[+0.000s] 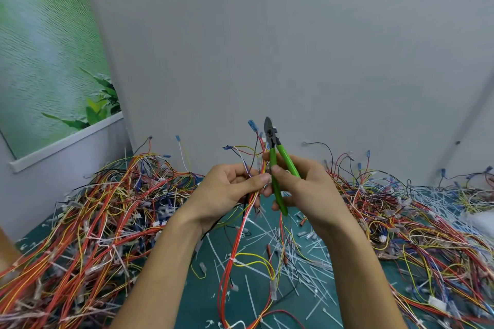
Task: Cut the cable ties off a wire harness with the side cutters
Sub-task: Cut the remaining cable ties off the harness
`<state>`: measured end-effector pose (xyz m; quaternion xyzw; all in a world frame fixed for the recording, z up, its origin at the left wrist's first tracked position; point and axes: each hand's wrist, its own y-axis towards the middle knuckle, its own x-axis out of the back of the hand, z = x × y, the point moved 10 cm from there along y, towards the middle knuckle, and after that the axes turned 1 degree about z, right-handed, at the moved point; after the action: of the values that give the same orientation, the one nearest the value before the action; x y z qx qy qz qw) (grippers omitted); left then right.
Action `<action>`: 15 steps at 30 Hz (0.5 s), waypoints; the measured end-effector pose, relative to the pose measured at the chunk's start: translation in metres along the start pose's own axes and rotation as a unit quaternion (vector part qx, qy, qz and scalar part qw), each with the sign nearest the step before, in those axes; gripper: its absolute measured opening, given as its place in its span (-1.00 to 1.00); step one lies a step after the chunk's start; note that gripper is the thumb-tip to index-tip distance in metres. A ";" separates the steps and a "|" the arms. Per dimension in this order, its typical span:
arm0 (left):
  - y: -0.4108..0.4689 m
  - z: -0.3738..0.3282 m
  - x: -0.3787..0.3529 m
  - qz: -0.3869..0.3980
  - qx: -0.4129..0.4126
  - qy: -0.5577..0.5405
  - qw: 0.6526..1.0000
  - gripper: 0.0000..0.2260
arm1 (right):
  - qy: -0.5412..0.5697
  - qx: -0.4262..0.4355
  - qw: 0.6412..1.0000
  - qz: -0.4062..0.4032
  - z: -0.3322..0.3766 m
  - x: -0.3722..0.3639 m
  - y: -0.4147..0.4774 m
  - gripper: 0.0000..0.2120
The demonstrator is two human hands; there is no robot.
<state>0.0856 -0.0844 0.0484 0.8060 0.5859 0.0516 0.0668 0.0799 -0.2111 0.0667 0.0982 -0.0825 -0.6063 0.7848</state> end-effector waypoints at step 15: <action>-0.001 0.001 -0.005 0.008 -0.012 -0.017 1.000 -0.86 | -0.014 0.021 0.997 -0.077 0.002 0.018 0.002 -0.78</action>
<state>0.0831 -0.0885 0.0477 0.8103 0.5779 0.0455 0.0859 0.0860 -0.2283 0.0689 0.1123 -0.0980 -0.6643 0.7325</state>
